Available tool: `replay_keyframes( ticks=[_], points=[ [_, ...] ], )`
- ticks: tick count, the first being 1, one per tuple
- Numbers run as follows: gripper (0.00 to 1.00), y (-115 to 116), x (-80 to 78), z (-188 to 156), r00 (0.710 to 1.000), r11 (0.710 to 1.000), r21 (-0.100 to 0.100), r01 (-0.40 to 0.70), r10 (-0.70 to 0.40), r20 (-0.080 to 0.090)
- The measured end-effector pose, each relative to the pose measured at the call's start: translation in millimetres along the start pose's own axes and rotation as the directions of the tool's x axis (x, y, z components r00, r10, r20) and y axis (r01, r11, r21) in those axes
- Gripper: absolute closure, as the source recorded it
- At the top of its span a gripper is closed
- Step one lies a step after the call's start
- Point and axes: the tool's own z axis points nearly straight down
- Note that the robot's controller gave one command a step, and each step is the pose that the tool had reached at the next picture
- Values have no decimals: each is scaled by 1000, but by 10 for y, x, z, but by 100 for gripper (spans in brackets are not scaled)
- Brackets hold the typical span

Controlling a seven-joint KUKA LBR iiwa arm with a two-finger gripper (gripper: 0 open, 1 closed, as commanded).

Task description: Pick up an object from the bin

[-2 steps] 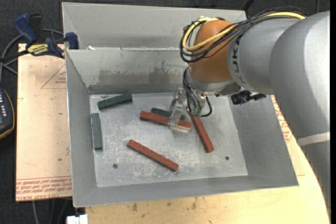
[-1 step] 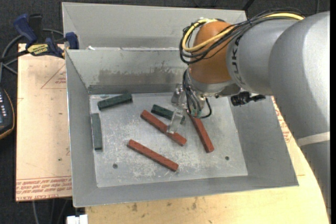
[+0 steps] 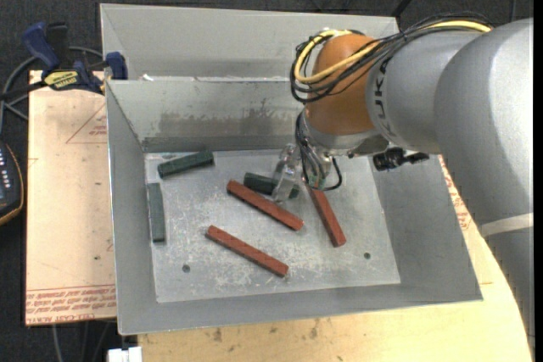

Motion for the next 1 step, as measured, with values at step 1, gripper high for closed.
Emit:
replay_keyframes(
  ticks=[1],
  points=[
    [100, -129, -6, -2146, 863, 863, 1, 506, -506, 3]
  ],
)
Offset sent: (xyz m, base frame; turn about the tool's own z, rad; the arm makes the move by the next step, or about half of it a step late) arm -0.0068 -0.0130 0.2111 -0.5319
